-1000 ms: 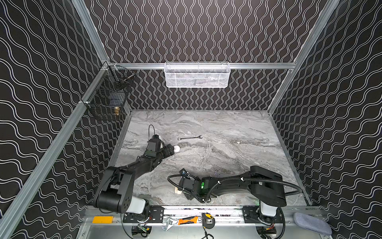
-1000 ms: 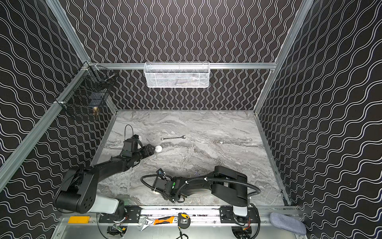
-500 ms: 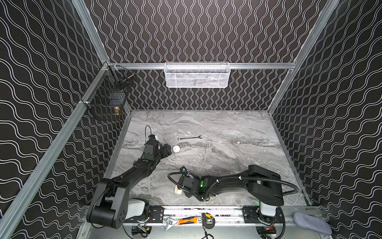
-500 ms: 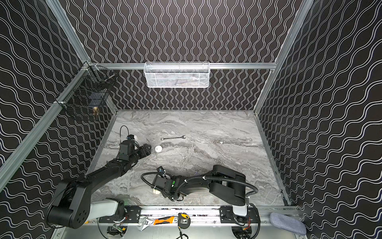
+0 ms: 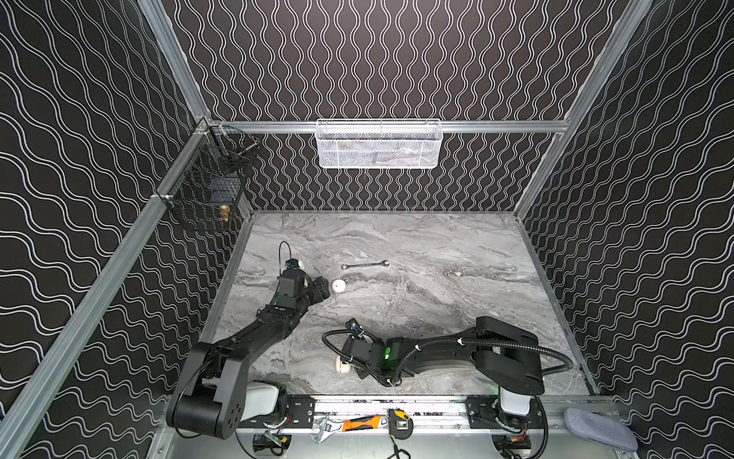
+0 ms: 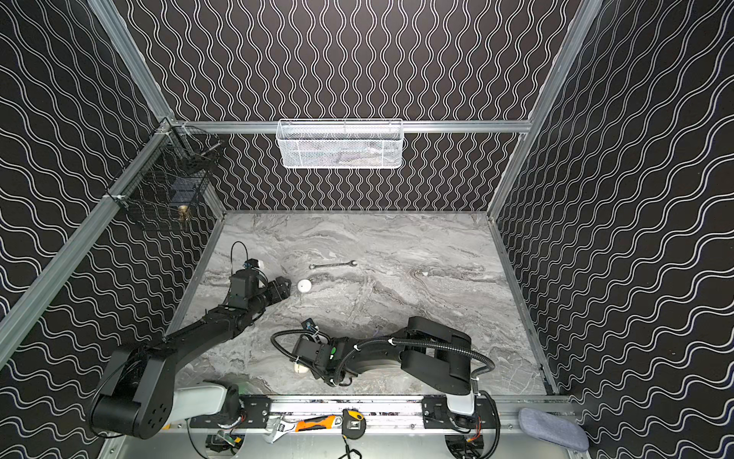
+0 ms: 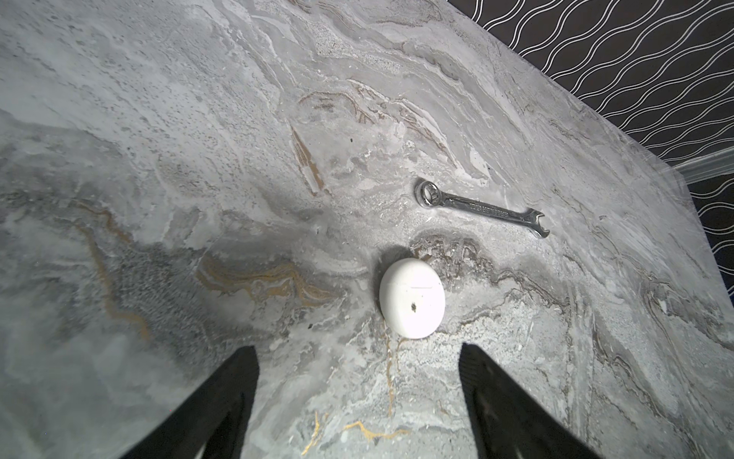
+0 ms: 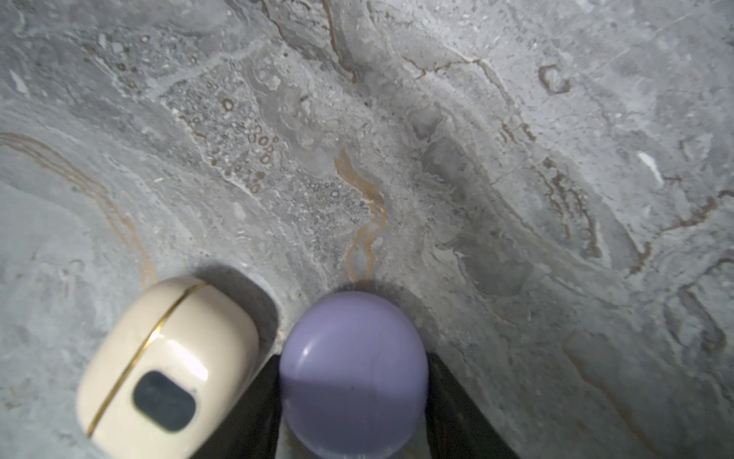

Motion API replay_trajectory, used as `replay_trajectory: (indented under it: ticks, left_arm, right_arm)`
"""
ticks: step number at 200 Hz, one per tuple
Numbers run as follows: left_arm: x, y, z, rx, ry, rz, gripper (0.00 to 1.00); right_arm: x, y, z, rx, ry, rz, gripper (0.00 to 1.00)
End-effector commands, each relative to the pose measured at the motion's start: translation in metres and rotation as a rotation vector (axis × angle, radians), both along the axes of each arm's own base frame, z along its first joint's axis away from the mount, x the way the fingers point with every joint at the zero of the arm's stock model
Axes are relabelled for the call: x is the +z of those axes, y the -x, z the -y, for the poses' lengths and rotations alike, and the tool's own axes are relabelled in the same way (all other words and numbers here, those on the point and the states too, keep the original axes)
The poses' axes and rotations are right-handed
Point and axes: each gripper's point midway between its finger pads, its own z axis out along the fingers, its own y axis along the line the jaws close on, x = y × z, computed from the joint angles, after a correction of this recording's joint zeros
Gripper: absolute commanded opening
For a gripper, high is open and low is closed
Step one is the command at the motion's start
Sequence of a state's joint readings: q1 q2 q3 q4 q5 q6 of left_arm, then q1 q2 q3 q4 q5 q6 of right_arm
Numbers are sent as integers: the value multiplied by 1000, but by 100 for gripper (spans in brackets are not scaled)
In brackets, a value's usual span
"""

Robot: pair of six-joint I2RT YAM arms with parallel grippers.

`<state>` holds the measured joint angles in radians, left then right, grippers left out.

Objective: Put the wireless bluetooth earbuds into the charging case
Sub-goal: 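Close the right gripper on the purple round case and lift it, then carry the purple case toward the left gripper while the left gripper reaches to meet it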

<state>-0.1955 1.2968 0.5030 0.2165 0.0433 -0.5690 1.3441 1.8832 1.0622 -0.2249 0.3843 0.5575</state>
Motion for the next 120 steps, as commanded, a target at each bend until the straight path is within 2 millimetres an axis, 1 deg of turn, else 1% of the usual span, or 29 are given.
replay_trajectory:
  ticks: [1, 20, 39, 57, 67, 69, 72, 82, 93, 102, 112, 120]
  left_arm:
    - [5, -2, 3, -26, 5, 27, 83]
    - [7, -3, 5, -36, 9, 32, 83]
    - [8, -4, 8, -47, 16, 35, 82]
    - [12, -5, 9, -56, 19, 45, 80]
    - [20, -6, 11, -69, 22, 62, 80]
    - [22, -6, 11, -71, 22, 66, 80]
    - [24, -5, 11, -71, 22, 67, 80]
    - [32, -2, 11, -64, 34, 66, 81]
    - [46, 1, 18, -89, 86, 100, 82]
    - [59, 4, 23, -114, 114, 110, 81]
    - [80, 7, 31, -162, 133, 130, 80]
    - [98, 9, 36, -202, 138, 147, 80]
  right_arm:
    - [-12, 3, 15, -4, 61, -14, 51]
    - [-10, 1, 14, -1, 62, 0, 46]
    - [-4, -2, 14, 1, 42, 20, 45]
    - [8, -7, 14, -2, 1, 46, 43]
    - [25, -16, 10, -9, -43, 74, 41]
    - [21, -15, 17, -9, -29, 74, 41]
    - [22, -17, 19, -11, -33, 82, 41]
    - [40, -27, 21, -18, -76, 128, 40]
    - [58, -39, 23, -23, -141, 172, 39]
    - [75, -48, 24, -16, -201, 204, 37]
    - [93, -60, 27, -8, -252, 254, 35]
    - [112, -70, 30, -8, -287, 306, 34]
